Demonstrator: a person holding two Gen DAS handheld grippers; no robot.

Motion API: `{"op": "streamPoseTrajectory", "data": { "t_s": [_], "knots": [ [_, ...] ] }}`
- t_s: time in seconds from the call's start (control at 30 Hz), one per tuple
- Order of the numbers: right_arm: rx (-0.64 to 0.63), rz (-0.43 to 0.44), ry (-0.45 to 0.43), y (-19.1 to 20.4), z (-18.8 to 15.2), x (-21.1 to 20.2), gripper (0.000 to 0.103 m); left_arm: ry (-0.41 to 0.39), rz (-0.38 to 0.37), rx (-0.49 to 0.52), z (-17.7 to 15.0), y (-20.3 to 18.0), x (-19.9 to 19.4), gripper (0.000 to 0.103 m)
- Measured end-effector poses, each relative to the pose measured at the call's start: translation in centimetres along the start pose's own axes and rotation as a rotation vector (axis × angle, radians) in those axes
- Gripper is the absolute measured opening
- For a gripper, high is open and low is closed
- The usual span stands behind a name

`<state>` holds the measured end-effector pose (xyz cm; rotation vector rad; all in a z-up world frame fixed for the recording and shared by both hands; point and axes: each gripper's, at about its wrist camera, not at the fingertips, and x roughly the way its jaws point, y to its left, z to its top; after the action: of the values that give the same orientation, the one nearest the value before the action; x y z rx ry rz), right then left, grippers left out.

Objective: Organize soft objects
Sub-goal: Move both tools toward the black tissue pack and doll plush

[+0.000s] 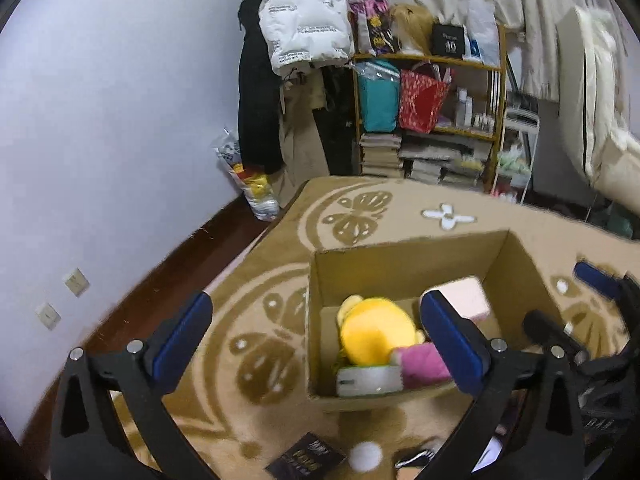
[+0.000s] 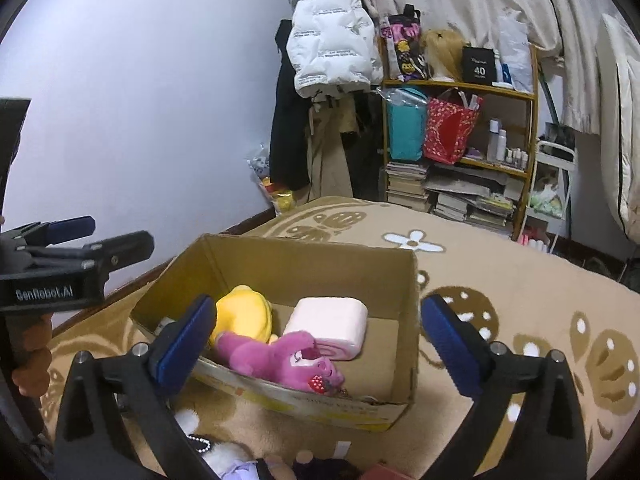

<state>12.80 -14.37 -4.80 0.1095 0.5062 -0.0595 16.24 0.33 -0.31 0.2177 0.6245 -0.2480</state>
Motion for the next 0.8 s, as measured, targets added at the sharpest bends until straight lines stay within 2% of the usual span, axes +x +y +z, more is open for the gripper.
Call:
{"op": "streamPoseTrajectory", "data": {
  "t_s": [0.17,0.4,0.5,0.63,0.8],
  "knots": [
    [0.030,-0.004,0.009,-0.6,0.1,-0.9,0.103,0.040,0.032,0.046,-0.5,-0.5,-0.9,0.103],
    [0.070,0.014,0.062,-0.4,-0.7,-1.8,0.103,0.107,-0.006,-0.023,-1.6,1.3,-1.6,0.103],
    [0.072,0.021,0.097,0.1,-1.3,-2.1,0.103,0.164,-0.013,-0.041,-2.0,2.0,-1.3,0.103],
    [0.095,0.029,0.143,0.6,-2.3,-2.5,0.103,0.204,0.023,-0.030,-2.5,2.7,-1.4,0.103],
    [0.133,0.046,0.156,1.0,-3.2,-3.5,0.103,0.255,0.008,-0.074,-3.9,3.9,-1.0,0.103]
  ]
}}
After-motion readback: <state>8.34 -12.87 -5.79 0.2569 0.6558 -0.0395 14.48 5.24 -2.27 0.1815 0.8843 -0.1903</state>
